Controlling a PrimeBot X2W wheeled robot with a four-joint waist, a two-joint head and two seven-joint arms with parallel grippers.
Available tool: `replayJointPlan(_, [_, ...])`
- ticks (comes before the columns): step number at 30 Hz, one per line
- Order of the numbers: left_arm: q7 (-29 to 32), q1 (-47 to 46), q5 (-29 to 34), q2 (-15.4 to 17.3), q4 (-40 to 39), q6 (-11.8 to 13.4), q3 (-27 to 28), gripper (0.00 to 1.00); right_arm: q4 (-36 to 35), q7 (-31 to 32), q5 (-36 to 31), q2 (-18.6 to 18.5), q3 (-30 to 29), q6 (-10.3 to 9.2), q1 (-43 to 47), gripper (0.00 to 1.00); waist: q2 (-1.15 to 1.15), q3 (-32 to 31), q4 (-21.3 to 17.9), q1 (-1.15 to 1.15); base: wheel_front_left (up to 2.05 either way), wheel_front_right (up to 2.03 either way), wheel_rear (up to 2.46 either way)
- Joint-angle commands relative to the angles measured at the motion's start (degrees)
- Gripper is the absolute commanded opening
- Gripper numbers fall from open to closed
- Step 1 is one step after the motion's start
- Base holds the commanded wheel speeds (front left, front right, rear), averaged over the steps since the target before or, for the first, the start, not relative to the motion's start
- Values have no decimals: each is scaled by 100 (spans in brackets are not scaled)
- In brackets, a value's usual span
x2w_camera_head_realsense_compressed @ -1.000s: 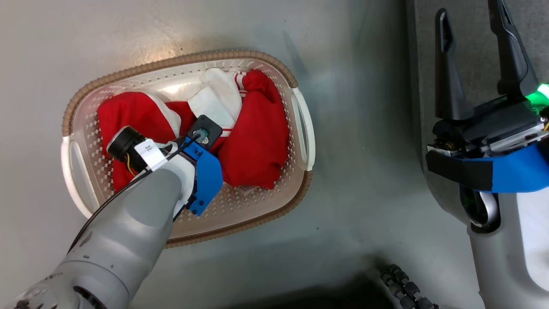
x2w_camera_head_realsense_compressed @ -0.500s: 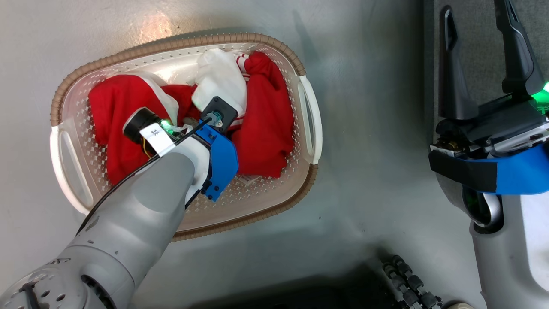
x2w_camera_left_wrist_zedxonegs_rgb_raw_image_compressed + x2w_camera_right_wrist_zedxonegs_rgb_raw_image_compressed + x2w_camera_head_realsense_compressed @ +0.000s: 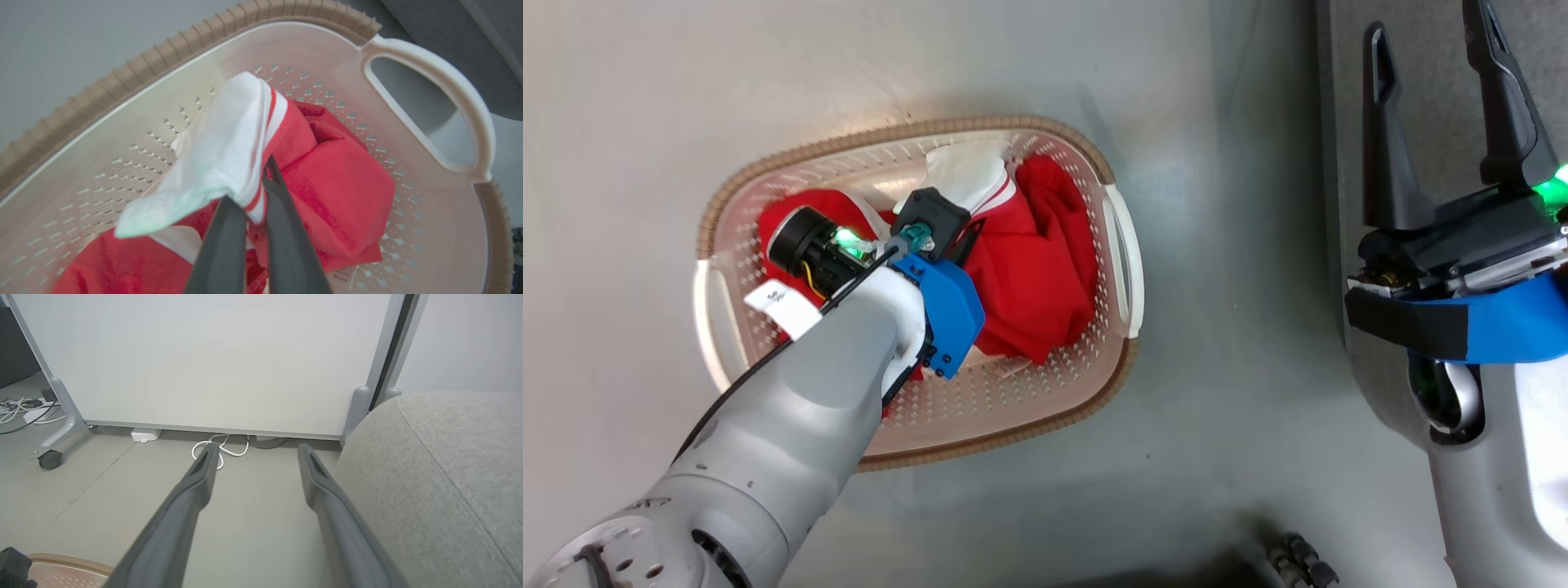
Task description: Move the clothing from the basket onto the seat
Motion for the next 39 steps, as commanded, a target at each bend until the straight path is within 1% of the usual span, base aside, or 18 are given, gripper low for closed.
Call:
replayJointPlan(1, [-154,68,-38,-18,49,-1,7,0,59,-22,-8,-49,4,3,112,100,0,-421,154,0,0,0,0])
replayJointPlan(7, [-396,370,0,-27,59,-1,75,0,344,-22,-11,-86,43,3,368,100,0,-1387,327,0,0,0,0])
replayJointPlan(8, [-396,370,0,-27,59,-1,75,0,344,-22,-11,-86,43,3,368,100,0,-1387,327,0,0,0,0])
replayJointPlan(9, [-402,399,13,-26,-35,3,145,0,394,-22,-9,-87,41,3,426,100,0,-1555,352,0,0,0,0])
replayJointPlan(13, [-401,774,205,169,-605,208,595,0,593,-22,16,-79,20,3,708,100,0,-2286,440,0,0,0,0])
replayJointPlan(18, [-404,1330,687,404,-1527,496,1299,0,786,-22,29,-15,-20,3,1083,100,0,-3073,487,0,0,0,0])
replayJointPlan(24, [-405,1860,1374,627,-2464,633,1973,0,947,-22,8,33,-26,3,1459,100,0,-3728,545,0,0,0,0])
replayJointPlan(28, [-405,2062,1753,695,-3057,658,2414,0,1019,-22,3,47,-26,3,1667,100,0,-4071,582,0,0,0,0])
replayJointPlan(34, [-405,2209,2197,685,-3906,577,2962,0,1082,-22,7,93,16,3,1902,100,0,-4474,607,0,0,0,0])
replayJointPlan(39, [-405,2255,2531,633,-4486,499,3222,0,1133,-22,26,143,71,3,2065,100,0,-4774,592,0,0,0,0])
